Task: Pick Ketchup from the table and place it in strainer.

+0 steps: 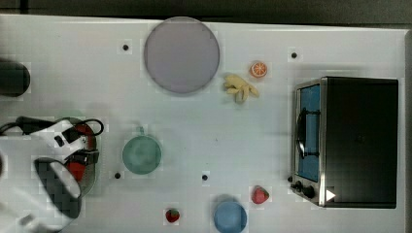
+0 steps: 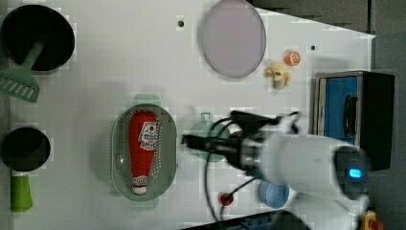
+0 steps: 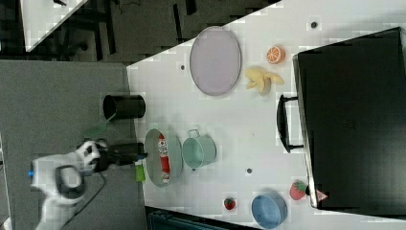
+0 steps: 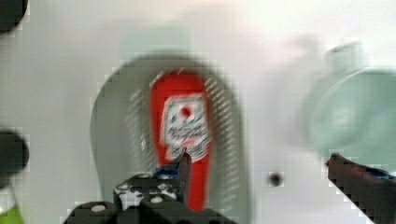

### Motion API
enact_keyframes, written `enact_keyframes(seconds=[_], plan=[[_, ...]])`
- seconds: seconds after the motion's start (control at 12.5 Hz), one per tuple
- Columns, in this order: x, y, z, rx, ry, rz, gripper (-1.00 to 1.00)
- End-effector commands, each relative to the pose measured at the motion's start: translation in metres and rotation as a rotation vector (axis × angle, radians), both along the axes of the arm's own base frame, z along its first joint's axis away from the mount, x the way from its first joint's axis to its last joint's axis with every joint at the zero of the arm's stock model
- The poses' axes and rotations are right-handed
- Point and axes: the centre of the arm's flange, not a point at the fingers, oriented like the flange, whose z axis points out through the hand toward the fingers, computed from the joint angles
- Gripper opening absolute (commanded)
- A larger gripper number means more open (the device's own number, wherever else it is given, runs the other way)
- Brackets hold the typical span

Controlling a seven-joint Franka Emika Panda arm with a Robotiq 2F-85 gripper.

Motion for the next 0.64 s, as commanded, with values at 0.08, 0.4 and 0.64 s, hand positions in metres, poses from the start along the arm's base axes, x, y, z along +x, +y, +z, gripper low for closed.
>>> enact_keyframes(seconds=[0.08, 0.4, 0.64], plan=[[0.044, -0.071, 0.064, -0.039, 0.002, -0.215, 1.0], [0.075, -0.171, 0.137, -0.01, 0.028, -0.405, 1.0], [0.083, -0.259, 0.169, -0.008, 0.033, -0.463, 1.0]])
